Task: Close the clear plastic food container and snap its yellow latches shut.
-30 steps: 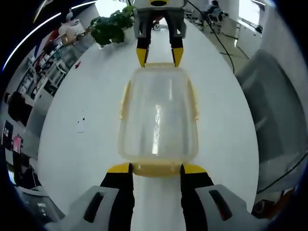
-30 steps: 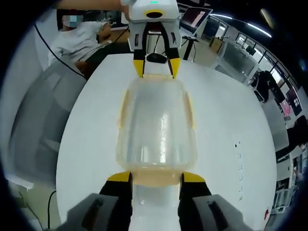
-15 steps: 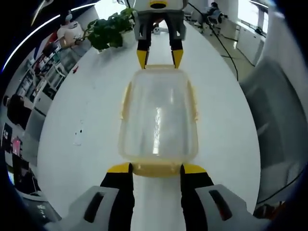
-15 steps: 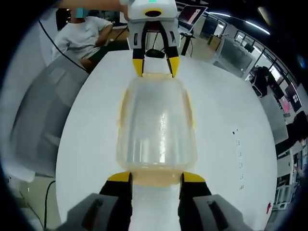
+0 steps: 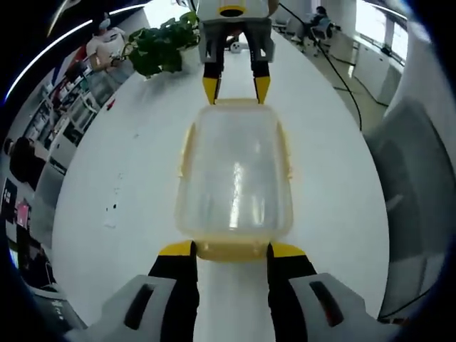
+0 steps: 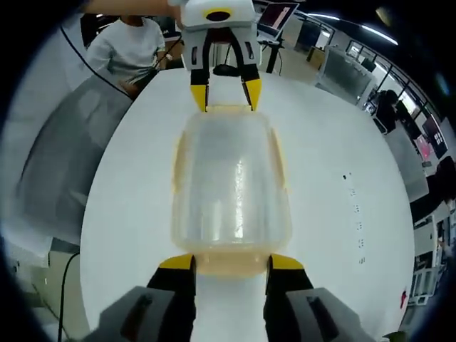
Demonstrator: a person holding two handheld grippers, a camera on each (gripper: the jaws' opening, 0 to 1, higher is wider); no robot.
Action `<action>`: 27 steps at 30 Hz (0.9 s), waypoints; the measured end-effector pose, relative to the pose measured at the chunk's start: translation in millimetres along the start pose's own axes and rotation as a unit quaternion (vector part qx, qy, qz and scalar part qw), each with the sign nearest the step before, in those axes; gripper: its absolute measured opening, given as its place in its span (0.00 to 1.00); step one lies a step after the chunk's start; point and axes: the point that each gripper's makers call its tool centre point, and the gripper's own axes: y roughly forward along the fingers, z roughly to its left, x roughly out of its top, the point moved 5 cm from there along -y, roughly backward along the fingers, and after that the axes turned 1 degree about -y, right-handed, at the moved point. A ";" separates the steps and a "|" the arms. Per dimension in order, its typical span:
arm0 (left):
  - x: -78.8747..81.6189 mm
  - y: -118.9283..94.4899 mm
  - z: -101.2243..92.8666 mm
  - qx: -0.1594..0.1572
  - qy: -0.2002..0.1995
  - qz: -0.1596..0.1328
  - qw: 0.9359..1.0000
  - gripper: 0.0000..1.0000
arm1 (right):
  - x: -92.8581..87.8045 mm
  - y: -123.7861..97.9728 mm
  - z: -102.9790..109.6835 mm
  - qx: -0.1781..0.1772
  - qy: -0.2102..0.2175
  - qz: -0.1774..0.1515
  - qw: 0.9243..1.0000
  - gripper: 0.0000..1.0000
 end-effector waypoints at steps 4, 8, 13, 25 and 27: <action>2.3 4.5 1.1 -0.003 0.000 0.001 1.000 0.35 | -5.4 1.7 -1.9 0.006 0.000 0.002 1.000 0.35; 4.4 8.9 2.4 -0.007 -0.005 0.001 1.000 0.35 | -10.7 4.2 -5.0 0.009 0.002 0.001 1.000 0.35; 2.8 14.1 5.0 -0.010 -0.007 0.002 1.000 0.35 | -14.2 8.5 -8.0 0.018 0.004 0.001 1.000 0.35; 0.9 28.8 3.4 -0.025 -0.012 0.002 1.000 0.36 | -24.6 19.8 -8.1 0.037 0.011 0.006 0.999 0.35; 0.1 30.6 5.4 -0.025 -0.011 0.003 1.000 0.36 | -25.7 21.6 -9.3 0.035 0.011 0.005 0.999 0.35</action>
